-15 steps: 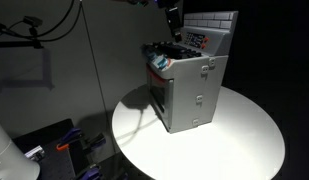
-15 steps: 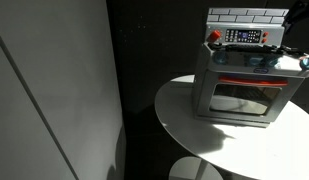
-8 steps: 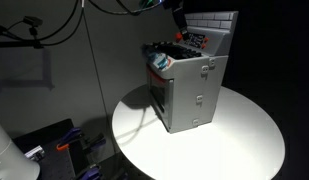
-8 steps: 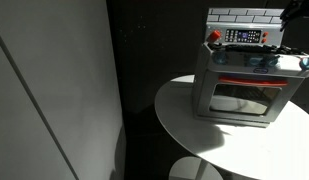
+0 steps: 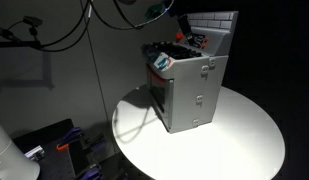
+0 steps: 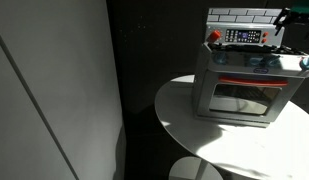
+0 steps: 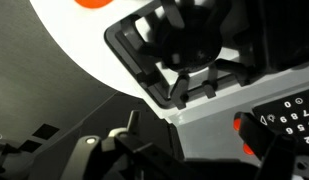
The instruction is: Push the top right orange button on the stove
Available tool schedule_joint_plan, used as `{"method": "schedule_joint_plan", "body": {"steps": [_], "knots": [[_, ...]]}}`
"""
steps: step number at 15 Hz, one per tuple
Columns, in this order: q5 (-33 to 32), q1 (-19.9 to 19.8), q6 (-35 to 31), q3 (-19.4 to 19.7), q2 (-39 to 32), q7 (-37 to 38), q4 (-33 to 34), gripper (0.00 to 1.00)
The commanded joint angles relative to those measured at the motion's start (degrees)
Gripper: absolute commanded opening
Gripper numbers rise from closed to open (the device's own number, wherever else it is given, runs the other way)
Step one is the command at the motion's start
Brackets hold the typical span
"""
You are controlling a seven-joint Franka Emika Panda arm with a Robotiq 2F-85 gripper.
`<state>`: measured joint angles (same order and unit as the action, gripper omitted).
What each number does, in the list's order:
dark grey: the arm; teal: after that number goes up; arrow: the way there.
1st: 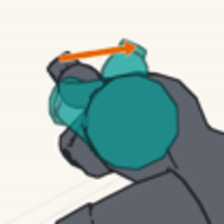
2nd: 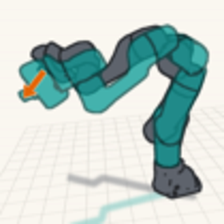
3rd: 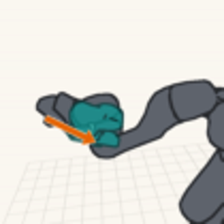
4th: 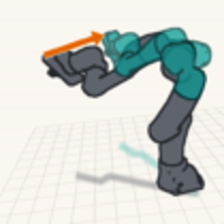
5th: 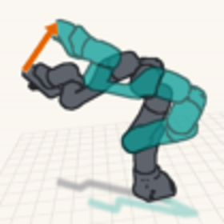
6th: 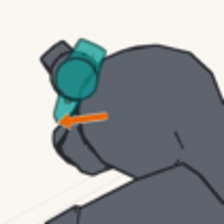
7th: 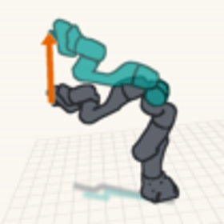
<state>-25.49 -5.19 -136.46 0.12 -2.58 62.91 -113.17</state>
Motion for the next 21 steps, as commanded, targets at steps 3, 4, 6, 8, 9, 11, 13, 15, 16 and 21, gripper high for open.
{"method": "schedule_joint_plan", "body": {"steps": [3,4,6,8,9,11,13,15,16,21], "knots": [[-3.27,2.32,2.13,2.91,-5.09,5.35,7.09,1.00],[-3.25,2.58,2.40,3.34,-5.81,5.71,8.19,1.00],[-3.12,3.14,2.85,4.10,-7.01,6.31,9.97,1.00],[-3.00,3.77,3.53,4.77,-8.04,6.68,11.50,1.00],[-2.93,4.03,3.86,5.03,-8.43,6.81,12.13,1.00],[-2.90,4.60,4.43,5.42,-8.92,6.78,12.72,1.00],[-2.77,5.13,5.09,5.72,-9.28,6.49,12.98,1.00],[-2.70,5.54,5.99,5.89,-9.45,6.35,13.13,1.00],[-2.70,5.66,6.35,5.92,-9.52,6.32,13.23,1.00],[-2.49,5.99,7.32,6.06,-10.32,6.24,14.06,1.00]]}}
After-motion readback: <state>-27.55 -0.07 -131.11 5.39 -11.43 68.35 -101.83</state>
